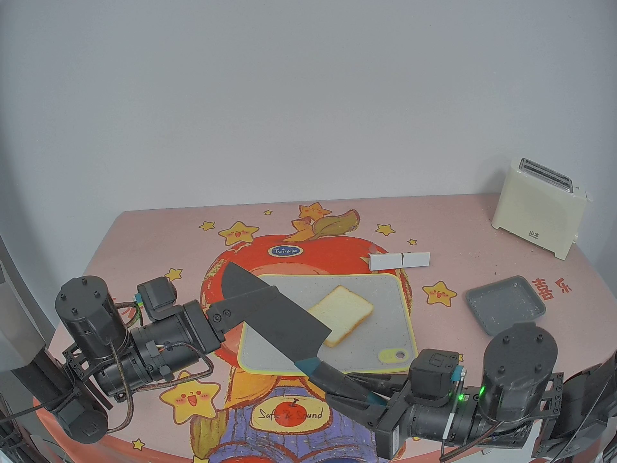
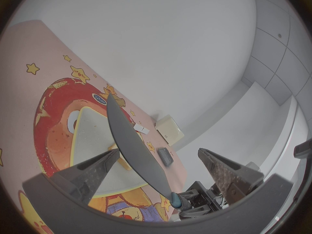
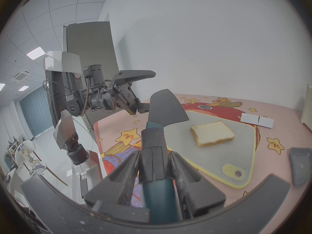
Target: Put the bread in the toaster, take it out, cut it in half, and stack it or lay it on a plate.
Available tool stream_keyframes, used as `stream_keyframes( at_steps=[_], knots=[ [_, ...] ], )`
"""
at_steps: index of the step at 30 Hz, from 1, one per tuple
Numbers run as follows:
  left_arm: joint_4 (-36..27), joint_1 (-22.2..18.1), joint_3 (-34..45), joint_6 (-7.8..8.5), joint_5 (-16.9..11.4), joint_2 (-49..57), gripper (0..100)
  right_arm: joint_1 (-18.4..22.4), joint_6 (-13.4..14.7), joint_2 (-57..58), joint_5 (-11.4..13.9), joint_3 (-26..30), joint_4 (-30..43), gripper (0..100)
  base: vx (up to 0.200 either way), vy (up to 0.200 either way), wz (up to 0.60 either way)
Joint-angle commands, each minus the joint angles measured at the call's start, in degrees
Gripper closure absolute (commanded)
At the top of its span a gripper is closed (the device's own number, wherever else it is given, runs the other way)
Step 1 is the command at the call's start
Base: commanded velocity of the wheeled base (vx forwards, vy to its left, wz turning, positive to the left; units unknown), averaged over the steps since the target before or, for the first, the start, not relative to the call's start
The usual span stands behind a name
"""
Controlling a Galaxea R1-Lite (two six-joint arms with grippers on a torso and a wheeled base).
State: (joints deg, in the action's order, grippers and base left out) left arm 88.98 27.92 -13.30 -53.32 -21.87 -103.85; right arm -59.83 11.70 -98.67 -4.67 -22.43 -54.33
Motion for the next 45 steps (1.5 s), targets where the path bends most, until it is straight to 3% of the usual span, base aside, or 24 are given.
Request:
stream_keyframes(
  at_steps=[1,20,21,25,29,33,37,41,45],
  knots=[
    [1.02,-1.02,-0.32,-0.91,0.07,-0.30,100,-0.02,-0.01,0.15,0.01,0.02,-0.07,100,0.000,0.000,0.00],
    [1.02,-0.85,-0.32,-0.73,-0.28,-0.39,100,0.42,-0.10,0.06,-0.08,-0.33,-0.07,100,0.000,0.000,0.00],
    [1.02,-0.85,-0.41,-0.64,-0.19,-0.39,100,0.42,-0.01,0.15,-0.08,-0.42,-0.16,0,0.000,0.000,0.00],
    [1.02,-0.85,-0.76,-0.47,0.16,-0.21,100,0.42,-0.19,0.94,-0.25,-0.60,-0.16,0,0.000,0.000,0.00],
    [1.02,-0.93,-1.38,-0.29,1.30,0.49,100,1.56,-3.00,5.16,0.01,-0.42,-1.21,0,0.000,0.000,0.00],
    [1.02,-0.93,-1.64,-0.56,1.74,1.02,100,2.70,-3.79,5.95,0.01,0.02,-2.53,0,0.000,0.000,0.00],
    [-2.32,-0.93,-6.56,-0.56,3.15,1.02,100,2.88,-5.37,5.86,0.01,0.28,-2.53,0,0.000,0.000,0.00],
    [-15.15,0.82,-13.42,-0.12,6.31,1.02,100,3.14,-7.22,6.12,0.01,0.55,-2.53,0,0.000,0.000,0.00],
    [-34.84,3.11,-25.11,-0.20,12.73,2.16,100,4.81,-9.15,7.09,-0.08,0.63,-2.53,0,0.000,0.000,0.00]
  ],
)
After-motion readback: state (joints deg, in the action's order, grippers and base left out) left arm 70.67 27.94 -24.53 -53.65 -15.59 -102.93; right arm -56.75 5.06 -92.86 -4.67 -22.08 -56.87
